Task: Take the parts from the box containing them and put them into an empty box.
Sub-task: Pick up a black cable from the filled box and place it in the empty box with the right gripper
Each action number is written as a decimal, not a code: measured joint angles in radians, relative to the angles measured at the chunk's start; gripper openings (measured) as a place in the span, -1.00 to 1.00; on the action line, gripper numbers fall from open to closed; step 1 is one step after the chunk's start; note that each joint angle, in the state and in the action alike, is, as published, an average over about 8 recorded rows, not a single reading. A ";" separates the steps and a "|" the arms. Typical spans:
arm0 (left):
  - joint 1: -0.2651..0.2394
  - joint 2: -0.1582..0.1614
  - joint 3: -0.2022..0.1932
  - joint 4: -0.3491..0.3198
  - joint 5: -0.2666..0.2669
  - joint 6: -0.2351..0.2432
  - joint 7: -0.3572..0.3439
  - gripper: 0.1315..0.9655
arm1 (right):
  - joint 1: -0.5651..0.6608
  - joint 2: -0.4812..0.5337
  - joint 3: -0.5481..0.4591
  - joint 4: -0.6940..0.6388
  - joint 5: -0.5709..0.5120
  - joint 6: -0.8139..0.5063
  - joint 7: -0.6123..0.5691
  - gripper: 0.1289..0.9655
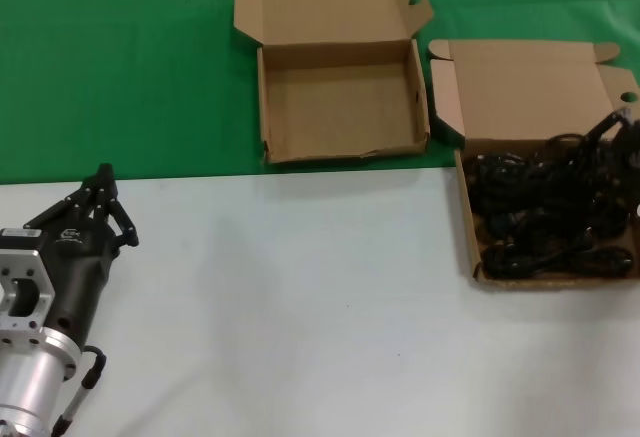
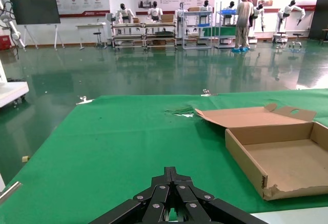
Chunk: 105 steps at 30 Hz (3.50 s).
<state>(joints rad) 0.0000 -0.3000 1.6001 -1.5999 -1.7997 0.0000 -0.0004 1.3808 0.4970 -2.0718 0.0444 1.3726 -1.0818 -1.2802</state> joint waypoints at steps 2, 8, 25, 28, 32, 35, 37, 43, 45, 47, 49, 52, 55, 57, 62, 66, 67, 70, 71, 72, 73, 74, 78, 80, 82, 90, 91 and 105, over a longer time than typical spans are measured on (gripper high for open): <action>0.000 0.000 0.000 0.000 0.000 0.000 0.000 -0.98 | 0.011 0.002 -0.003 0.007 -0.004 -0.007 0.017 -0.78; 0.000 0.000 0.000 0.000 0.000 0.000 0.000 -0.98 | 0.043 0.013 -0.016 0.046 -0.021 -0.032 0.098 -0.78; 0.000 0.000 0.000 0.000 0.000 0.000 0.000 -0.98 | 0.016 0.028 -0.027 0.340 -0.025 -0.090 0.415 -0.78; 0.000 0.000 0.000 0.000 0.000 0.000 0.000 -0.98 | 0.005 0.005 -0.025 0.376 -0.019 -0.076 0.450 -0.78; 0.000 0.000 0.000 0.000 0.000 0.000 0.000 -0.98 | -0.008 -0.038 -0.026 0.407 -0.015 -0.044 0.483 -0.78; 0.000 0.000 0.000 0.000 0.000 0.000 0.000 -0.98 | -0.014 -0.080 -0.030 0.414 -0.016 -0.013 0.498 -0.78; 0.000 0.000 0.000 0.000 0.000 0.000 0.000 -0.98 | -0.013 -0.114 -0.033 0.406 -0.016 0.010 0.499 -0.78; 0.000 0.000 0.000 0.000 0.000 0.000 0.000 -0.98 | 0.013 -0.231 -0.031 0.318 -0.007 0.084 0.462 -0.78; 0.000 0.000 0.000 0.000 0.000 0.000 0.000 -0.98 | 0.028 -0.272 -0.027 0.268 -0.002 0.109 0.437 -0.78; 0.000 0.000 0.000 0.000 0.000 0.000 0.000 -0.98 | 0.043 -0.312 -0.021 0.214 0.003 0.136 0.410 -0.78; 0.000 0.000 0.000 0.000 0.000 0.000 0.000 -0.98 | 0.057 -0.348 -0.016 0.162 0.007 0.165 0.383 -0.78; 0.000 0.000 0.000 0.000 0.000 0.000 0.000 -0.98 | 0.071 -0.396 -0.009 0.095 0.011 0.213 0.347 -0.78; 0.000 0.000 0.000 0.000 0.000 0.000 0.000 -0.98 | 0.074 -0.433 -0.009 0.049 0.015 0.267 0.320 -0.78; 0.000 0.000 0.000 0.000 0.000 0.000 0.000 -0.98 | 0.069 -0.453 -0.020 0.032 0.025 0.304 0.309 -0.78; 0.000 0.000 0.000 0.000 0.000 0.000 0.000 -0.98 | 0.040 -0.484 -0.106 0.031 0.097 0.393 0.298 -0.78; 0.000 0.000 0.000 0.000 0.000 0.000 0.000 -0.98 | 0.015 -0.492 -0.209 0.048 0.186 0.443 0.298 -0.78; 0.000 0.000 0.000 0.000 0.000 0.000 0.000 -0.98 | 0.010 -0.493 -0.236 0.052 0.208 0.454 0.297 -0.78; 0.000 0.000 0.000 0.000 0.000 0.000 0.000 -0.98 | -0.005 -0.495 -0.316 0.063 0.279 0.487 0.295 -0.78; 0.000 0.000 0.000 0.000 0.000 0.000 0.000 -0.98 | -0.009 -0.495 -0.343 0.066 0.302 0.497 0.295 -0.78; 0.000 0.000 0.000 0.000 0.000 0.000 0.000 -0.98 | -0.014 -0.495 -0.369 0.069 0.326 0.508 0.294 -0.78; 0.000 0.000 0.000 0.000 0.000 0.000 0.000 -0.98 | -0.018 -0.496 -0.396 0.071 0.351 0.519 0.293 -0.78; 0.000 0.000 0.000 0.000 0.000 0.000 0.000 -0.98 | -0.022 -0.496 -0.423 0.073 0.377 0.530 0.291 -0.78; 0.000 0.000 0.000 0.000 0.000 0.000 0.000 -0.98 | -0.037 -0.497 -0.521 0.081 0.476 0.568 0.278 -0.78; 0.000 0.000 0.000 0.000 0.000 0.000 0.000 -0.98 | -0.043 -0.497 -0.563 0.085 0.521 0.583 0.268 -0.78; 0.000 0.000 0.000 0.000 0.000 0.000 0.000 -0.98 | -0.049 -0.497 -0.596 0.088 0.558 0.595 0.258 -0.78; 0.000 0.000 0.000 0.000 0.000 0.000 0.000 -0.98 | -0.066 -0.497 -0.665 0.099 0.640 0.622 0.229 -0.76; 0.000 0.000 0.000 0.000 0.000 0.000 0.000 -0.98 | -0.067 -0.497 -0.669 0.100 0.644 0.624 0.227 -0.74; 0.000 0.000 0.000 0.000 0.000 0.000 0.000 -0.98 | -0.079 -0.497 -0.681 0.108 0.688 0.647 0.190 -0.33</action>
<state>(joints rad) 0.0000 -0.3000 1.6001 -1.5999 -1.7997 0.0000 -0.0003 1.3022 0.0000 -2.7524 0.1528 2.0601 -0.4349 -1.0905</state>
